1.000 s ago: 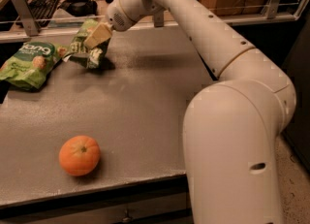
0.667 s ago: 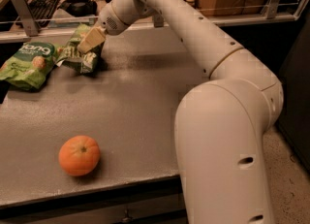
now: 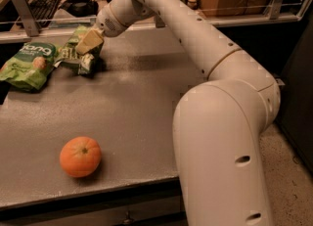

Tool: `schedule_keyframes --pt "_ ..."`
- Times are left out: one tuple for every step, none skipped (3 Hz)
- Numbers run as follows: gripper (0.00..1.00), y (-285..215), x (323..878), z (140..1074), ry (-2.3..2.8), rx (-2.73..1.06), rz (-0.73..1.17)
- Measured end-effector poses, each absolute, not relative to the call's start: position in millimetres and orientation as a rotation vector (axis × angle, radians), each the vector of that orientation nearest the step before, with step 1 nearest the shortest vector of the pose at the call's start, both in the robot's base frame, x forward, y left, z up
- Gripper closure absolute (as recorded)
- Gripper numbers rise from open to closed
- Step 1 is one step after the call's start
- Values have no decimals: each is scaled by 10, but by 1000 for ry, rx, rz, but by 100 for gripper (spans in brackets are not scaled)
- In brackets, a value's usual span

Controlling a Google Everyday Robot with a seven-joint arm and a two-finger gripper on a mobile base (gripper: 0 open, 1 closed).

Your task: Move green jalapeno chip bag near green rice chip bag

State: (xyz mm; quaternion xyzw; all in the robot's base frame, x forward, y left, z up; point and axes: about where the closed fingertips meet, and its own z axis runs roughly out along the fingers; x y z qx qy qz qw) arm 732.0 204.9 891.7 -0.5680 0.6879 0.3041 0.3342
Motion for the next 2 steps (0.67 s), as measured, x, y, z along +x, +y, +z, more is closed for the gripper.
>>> schedule_keyframes --pt "8 2020 7326 8907 1801 -1474 800" --pt "0 1872 7332 9002 1790 -1447 795"
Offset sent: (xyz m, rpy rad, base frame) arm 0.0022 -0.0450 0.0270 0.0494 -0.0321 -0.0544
